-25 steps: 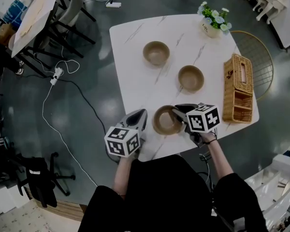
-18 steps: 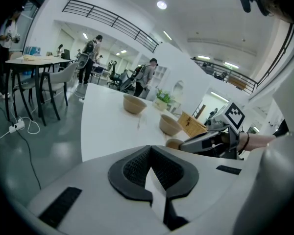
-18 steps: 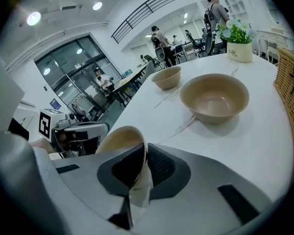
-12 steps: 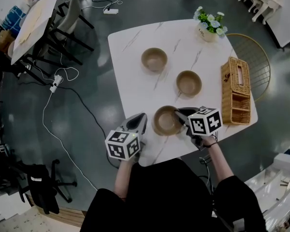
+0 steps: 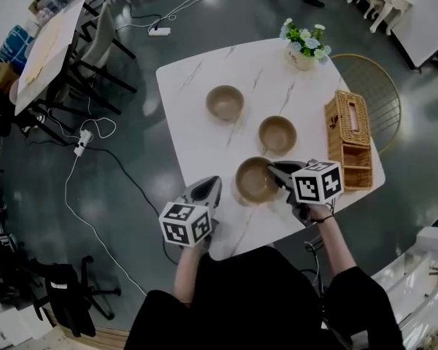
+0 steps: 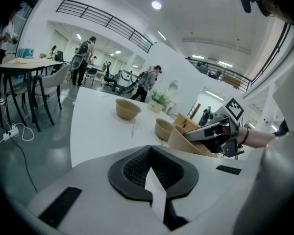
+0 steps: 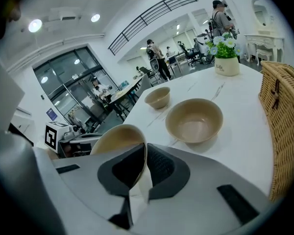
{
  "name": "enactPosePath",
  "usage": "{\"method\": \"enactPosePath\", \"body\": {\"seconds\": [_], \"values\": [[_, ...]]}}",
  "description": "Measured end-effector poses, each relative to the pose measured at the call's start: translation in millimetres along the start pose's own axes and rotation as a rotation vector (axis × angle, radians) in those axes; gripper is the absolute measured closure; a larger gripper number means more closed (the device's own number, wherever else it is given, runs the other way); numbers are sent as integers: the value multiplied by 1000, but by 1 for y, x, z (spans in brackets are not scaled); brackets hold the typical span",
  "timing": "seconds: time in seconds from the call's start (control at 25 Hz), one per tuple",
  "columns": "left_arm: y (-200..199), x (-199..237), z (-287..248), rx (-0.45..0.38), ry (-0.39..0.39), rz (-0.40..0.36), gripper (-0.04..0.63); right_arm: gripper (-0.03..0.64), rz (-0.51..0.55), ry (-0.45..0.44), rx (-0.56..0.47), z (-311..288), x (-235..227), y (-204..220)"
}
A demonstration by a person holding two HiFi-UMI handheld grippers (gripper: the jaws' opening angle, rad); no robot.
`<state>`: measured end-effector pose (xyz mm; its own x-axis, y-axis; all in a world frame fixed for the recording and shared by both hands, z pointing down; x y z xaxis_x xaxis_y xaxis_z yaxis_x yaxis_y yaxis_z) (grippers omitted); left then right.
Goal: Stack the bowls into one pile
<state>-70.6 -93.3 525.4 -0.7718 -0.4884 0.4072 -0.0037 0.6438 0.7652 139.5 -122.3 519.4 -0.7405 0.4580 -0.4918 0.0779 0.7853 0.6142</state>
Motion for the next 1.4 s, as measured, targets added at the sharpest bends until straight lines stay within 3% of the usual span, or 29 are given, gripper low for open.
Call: {"method": "enactPosePath", "body": {"seconds": [0.6, 0.88, 1.4], "values": [[-22, -8, -32, 12, 53, -32, 580, 591, -87, 127, -156, 22, -48, -41], [-23, -12, -49, 30, 71, -32, 580, 591, -177, 270, -236, 28, -79, -52], [-22, -10, -66, 60, 71, -15, 580, 591, -198, 385, -199, 11, -109, -51]]}}
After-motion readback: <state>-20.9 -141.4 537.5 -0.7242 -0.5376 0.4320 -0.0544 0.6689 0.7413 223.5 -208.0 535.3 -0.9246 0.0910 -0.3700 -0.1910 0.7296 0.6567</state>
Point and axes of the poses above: the fingertips, and each gripper's own axes: z backward along the fingers, x to its left, y out of its underside, the point moved 6 cm from there along z, backward along the fingers
